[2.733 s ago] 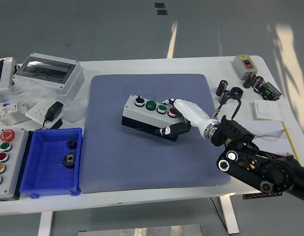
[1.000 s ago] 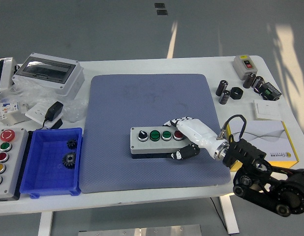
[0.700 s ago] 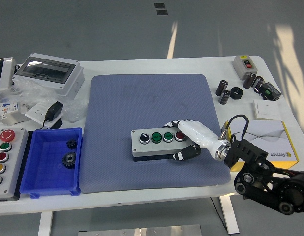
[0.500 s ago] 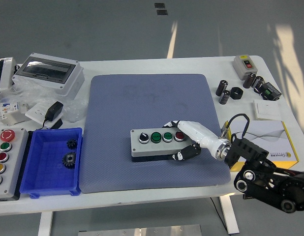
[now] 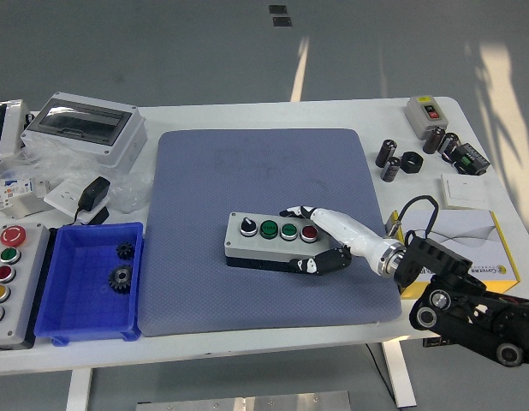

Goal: Pick up the button,place it on the desk,press the button,press the button

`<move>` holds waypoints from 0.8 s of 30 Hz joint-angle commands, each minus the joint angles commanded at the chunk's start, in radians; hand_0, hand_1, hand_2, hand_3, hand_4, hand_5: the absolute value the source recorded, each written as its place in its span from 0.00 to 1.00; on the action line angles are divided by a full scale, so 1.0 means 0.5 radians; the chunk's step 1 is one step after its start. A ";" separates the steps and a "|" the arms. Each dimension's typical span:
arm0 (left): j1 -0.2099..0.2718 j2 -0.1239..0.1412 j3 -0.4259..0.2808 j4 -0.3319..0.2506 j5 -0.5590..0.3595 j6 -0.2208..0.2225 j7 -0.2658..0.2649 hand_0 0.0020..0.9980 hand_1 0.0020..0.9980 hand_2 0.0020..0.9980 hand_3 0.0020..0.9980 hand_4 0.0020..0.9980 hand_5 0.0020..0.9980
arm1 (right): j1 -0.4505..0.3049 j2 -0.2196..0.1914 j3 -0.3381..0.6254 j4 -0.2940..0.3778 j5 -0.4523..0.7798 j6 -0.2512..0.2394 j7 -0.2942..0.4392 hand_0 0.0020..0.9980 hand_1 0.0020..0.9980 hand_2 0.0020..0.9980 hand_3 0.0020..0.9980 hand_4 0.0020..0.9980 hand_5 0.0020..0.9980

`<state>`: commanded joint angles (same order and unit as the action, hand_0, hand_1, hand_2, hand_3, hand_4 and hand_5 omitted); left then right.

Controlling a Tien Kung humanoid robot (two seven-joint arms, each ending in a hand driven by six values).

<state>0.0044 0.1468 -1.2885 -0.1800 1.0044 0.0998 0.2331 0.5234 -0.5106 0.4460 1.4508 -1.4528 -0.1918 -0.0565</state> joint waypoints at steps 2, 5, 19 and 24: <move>0.001 -0.001 0.002 0.000 -0.002 0.000 0.000 0.62 0.58 0.57 0.63 0.64 0.22 | -0.006 -0.013 0.016 0.025 0.022 0.015 0.002 0.95 0.90 0.88 0.95 0.52 0.00; 0.002 -0.002 0.005 0.000 -0.005 -0.001 -0.001 0.62 0.58 0.57 0.62 0.63 0.21 | -0.014 -0.045 0.044 0.070 0.074 0.047 0.007 0.96 0.91 0.90 0.98 0.53 0.00; -0.002 -0.003 0.014 0.000 -0.012 -0.002 0.000 0.62 0.57 0.56 0.62 0.61 0.19 | 0.026 -0.103 0.001 0.049 0.049 0.119 0.011 1.00 0.94 0.95 1.00 0.53 0.02; -0.003 -0.003 0.015 0.000 -0.013 -0.003 -0.001 0.62 0.57 0.56 0.61 0.61 0.18 | 0.046 -0.114 -0.020 0.028 -0.015 0.120 0.011 1.00 0.95 0.95 1.00 0.55 0.02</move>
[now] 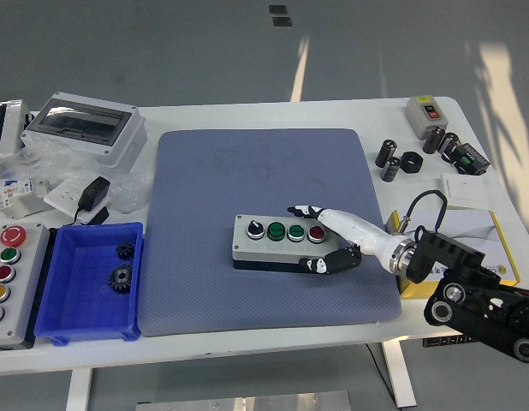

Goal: Pick up the button,place it on the desk,press the button,press the button

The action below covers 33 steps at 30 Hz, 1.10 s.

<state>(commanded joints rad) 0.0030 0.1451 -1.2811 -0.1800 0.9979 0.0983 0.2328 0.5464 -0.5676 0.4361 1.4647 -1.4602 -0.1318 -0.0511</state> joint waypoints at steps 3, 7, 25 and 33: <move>0.000 0.000 0.001 0.000 -0.002 0.000 0.000 0.62 0.57 0.56 0.61 0.61 0.18 | 0.006 -0.004 -0.005 -0.002 -0.022 -0.003 0.001 1.00 0.95 0.95 1.00 0.55 0.02; 0.001 0.000 0.002 0.000 -0.005 0.000 0.000 0.62 0.57 0.56 0.61 0.60 0.18 | 0.011 -0.009 -0.012 0.001 -0.036 -0.007 0.001 1.00 0.95 0.95 1.00 0.57 0.01; 0.003 -0.004 0.006 0.000 -0.006 -0.004 -0.004 0.62 0.56 0.56 0.61 0.59 0.16 | 0.000 -0.050 0.020 0.053 0.037 0.033 0.032 1.00 0.95 0.95 1.00 0.56 0.00; 0.005 -0.005 -0.001 0.000 0.006 -0.011 -0.005 0.62 0.56 0.56 0.61 0.59 0.16 | -0.012 -0.077 0.075 0.074 0.062 0.102 0.039 1.00 0.95 0.95 1.00 0.56 0.00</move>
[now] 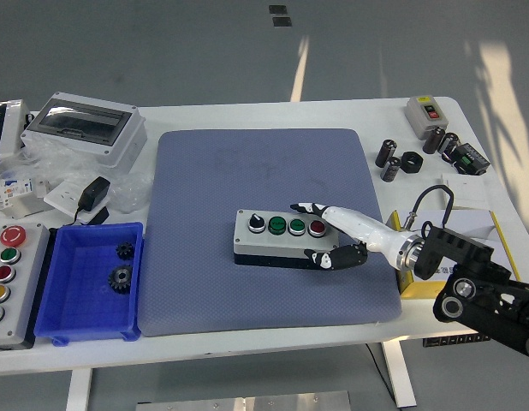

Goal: Pick up the button,place it on the desk,press the button,press the button

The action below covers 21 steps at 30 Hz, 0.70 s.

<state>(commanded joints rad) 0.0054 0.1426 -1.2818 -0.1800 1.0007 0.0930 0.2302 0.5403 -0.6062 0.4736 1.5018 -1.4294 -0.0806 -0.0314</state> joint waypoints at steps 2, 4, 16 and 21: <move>0.001 0.000 -0.003 0.000 0.004 -0.002 0.000 0.62 0.56 0.56 0.60 0.59 0.16 | -0.008 -0.010 0.023 0.011 0.006 0.019 0.003 1.00 0.96 0.96 1.00 0.56 0.00; 0.001 -0.001 -0.004 0.000 0.006 -0.004 0.001 0.62 0.56 0.56 0.60 0.59 0.16 | -0.018 -0.024 0.047 0.025 0.012 0.038 0.004 1.00 0.96 0.96 1.00 0.56 0.00; 0.007 -0.002 -0.009 0.000 0.006 -0.011 -0.002 0.62 0.56 0.55 0.60 0.59 0.16 | -0.222 -0.284 0.394 0.340 0.212 0.002 -0.001 1.00 1.00 1.00 1.00 0.58 0.00; 0.020 -0.004 -0.011 0.000 -0.002 -0.005 0.005 0.62 0.56 0.55 0.60 0.59 0.16 | -0.289 -0.422 0.602 0.524 0.200 0.097 -0.222 1.00 1.00 1.00 1.00 0.61 0.00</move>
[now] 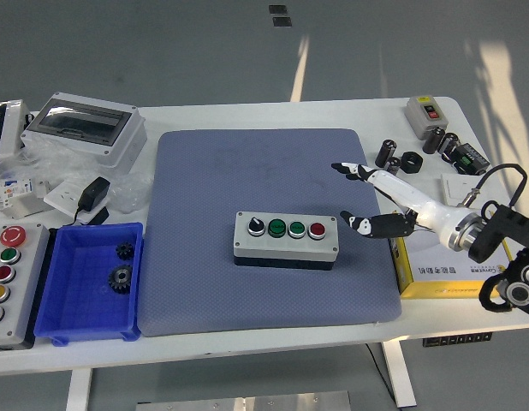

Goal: Pick up the button,place it on the desk,press the button,press the button

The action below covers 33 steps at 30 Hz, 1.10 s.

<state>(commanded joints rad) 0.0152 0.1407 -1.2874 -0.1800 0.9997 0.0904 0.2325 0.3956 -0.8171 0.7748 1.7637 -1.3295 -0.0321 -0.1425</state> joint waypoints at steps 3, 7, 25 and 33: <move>0.000 -0.001 -0.003 0.000 0.001 0.002 -0.002 0.62 0.56 0.55 0.60 0.59 0.16 | 0.010 -0.045 0.115 0.031 0.078 0.199 -0.185 1.00 1.00 1.00 1.00 0.61 0.00; -0.005 -0.002 -0.004 0.000 0.002 0.002 -0.005 0.62 0.56 0.55 0.60 0.58 0.16 | 0.049 -0.052 0.187 0.031 0.236 0.472 -0.395 1.00 1.00 1.00 1.00 0.63 0.02; -0.006 0.000 -0.004 0.000 -0.003 0.006 0.002 0.62 0.56 0.55 0.59 0.58 0.16 | 0.291 0.138 -0.001 -0.082 0.386 0.822 -0.579 0.07 0.22 0.30 0.84 0.32 0.00; -0.003 0.001 -0.004 0.000 -0.002 0.006 0.005 0.62 0.56 0.55 0.59 0.58 0.16 | 0.307 0.213 -0.057 -0.183 0.344 0.781 -0.582 0.05 0.19 0.29 0.85 0.33 0.00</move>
<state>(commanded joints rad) 0.0137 0.1411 -1.2892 -0.1800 0.9989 0.0933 0.2352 0.5491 -0.7107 0.7463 1.6720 -1.1577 0.3584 -0.4336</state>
